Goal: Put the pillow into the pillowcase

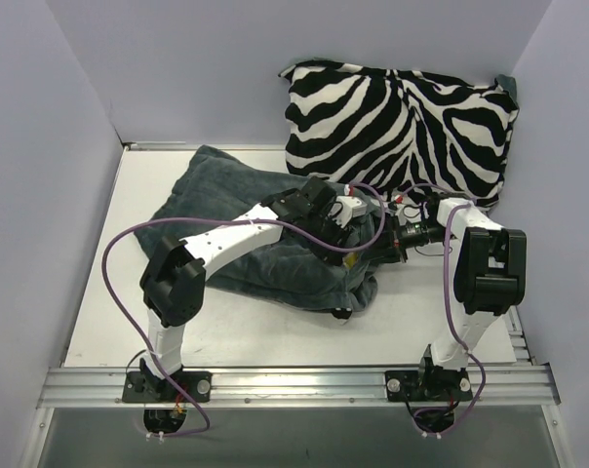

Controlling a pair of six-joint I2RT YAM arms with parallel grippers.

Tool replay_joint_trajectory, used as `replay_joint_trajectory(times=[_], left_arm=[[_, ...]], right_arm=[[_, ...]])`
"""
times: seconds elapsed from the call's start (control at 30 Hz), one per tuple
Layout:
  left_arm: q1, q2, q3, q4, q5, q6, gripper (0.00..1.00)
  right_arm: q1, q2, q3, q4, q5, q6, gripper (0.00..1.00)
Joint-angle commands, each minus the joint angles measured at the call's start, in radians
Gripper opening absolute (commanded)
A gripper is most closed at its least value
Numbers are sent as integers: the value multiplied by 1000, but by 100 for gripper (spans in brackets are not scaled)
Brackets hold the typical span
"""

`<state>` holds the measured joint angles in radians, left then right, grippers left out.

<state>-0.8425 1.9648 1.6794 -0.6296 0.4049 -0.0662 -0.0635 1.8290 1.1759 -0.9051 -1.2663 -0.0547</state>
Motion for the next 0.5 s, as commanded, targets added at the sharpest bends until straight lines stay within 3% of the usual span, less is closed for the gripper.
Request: replay_joint_trajectory(times=[0.0,0.07,0.27,0.47], left_arm=[[2,-52,8,-53,46,43,26],[5,-61,19,-87,67,58,0],[140,-240,-65,-146,92,60,0],[201,-481,-262,-159,74,208,0]], right_arm=[[-13,-31,-10,-66,1,-20,0],[-16,-34,-9,-67,10,-25,0],[-19,-30,-5,-71,27,-31,0],[-18,-37,-2,-69,30,-30,0]])
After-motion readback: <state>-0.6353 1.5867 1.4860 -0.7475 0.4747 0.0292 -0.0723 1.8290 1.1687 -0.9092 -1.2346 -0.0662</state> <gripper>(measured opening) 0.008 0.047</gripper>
